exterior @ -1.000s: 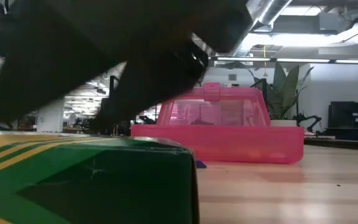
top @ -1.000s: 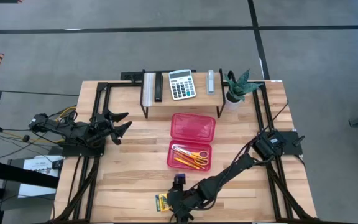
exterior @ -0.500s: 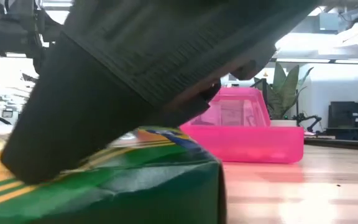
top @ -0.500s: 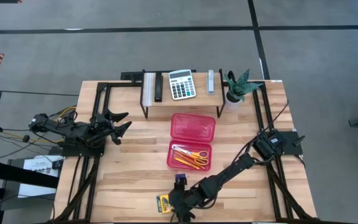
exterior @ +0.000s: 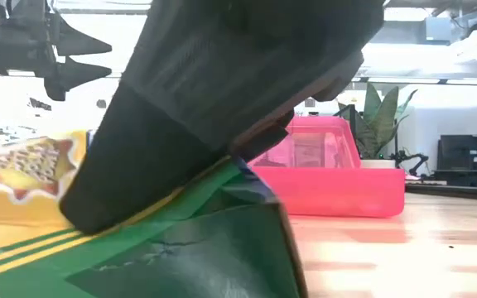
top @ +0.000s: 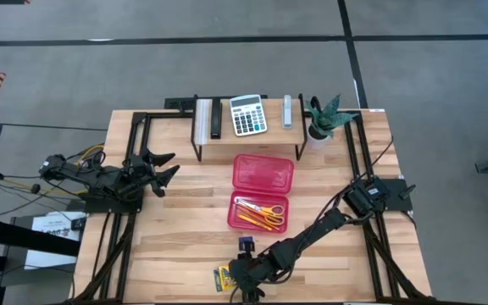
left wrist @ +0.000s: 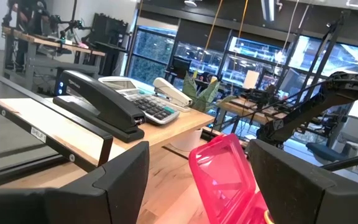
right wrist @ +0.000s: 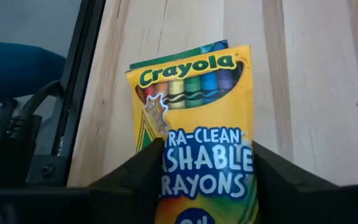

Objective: Pack school essentials
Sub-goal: Put the yellow crayon box into the red supply box

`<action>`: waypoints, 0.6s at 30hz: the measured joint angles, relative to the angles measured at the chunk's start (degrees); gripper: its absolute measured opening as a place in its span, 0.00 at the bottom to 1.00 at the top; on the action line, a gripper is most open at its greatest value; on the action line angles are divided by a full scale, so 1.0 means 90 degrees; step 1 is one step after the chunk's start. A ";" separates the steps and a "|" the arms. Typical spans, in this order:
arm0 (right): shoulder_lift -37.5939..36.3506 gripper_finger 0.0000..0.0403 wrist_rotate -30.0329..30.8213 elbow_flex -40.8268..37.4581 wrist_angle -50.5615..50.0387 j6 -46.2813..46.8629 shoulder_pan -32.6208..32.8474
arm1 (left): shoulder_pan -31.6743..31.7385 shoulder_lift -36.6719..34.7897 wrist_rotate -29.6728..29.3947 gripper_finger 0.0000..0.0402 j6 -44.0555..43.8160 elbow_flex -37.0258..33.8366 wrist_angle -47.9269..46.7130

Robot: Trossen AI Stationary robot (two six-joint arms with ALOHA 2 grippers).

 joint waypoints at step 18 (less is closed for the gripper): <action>-0.0791 0.49 0.0164 0.0115 -0.0825 -0.0645 -0.0118 | 0.0000 0.0000 0.0002 0.65 0.0006 0.0002 0.0005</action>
